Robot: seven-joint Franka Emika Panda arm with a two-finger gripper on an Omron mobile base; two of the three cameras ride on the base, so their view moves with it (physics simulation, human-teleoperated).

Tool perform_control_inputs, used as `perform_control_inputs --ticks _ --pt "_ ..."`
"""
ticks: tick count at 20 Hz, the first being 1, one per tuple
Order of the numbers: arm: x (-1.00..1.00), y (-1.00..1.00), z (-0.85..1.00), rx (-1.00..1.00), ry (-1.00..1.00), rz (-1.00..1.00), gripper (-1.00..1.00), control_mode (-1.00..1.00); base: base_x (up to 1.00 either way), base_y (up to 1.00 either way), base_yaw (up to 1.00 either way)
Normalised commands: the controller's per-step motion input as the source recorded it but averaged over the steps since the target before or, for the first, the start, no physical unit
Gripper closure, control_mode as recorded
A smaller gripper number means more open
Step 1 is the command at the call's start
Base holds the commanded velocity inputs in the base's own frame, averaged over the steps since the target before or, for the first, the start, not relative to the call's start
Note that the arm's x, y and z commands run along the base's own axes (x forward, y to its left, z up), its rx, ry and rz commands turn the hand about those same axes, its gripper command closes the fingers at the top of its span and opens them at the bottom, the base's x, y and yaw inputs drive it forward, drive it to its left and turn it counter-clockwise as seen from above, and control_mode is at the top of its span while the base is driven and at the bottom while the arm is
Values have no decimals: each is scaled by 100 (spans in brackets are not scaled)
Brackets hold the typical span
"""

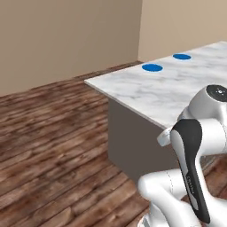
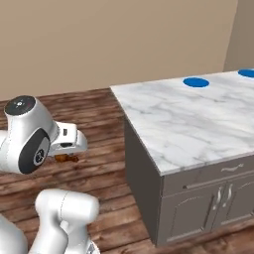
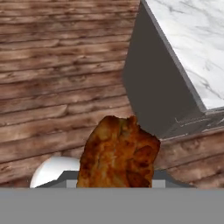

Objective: Take the chicken drumsticks from the pan and place one on each plate on the dining counter.

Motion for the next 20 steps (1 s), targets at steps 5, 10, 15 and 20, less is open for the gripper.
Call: perform_control_inputs --ticks 5,10,15,20 --pt "0 0 0 0 0 0 100 100 60 100 -2" --pt "0 0 0 0 0 0 100 100 70 94 -15" --pt "0 0 0 0 0 0 100 100 77 76 -30" --pt "0 0 0 0 0 0 100 100 82 64 -39"
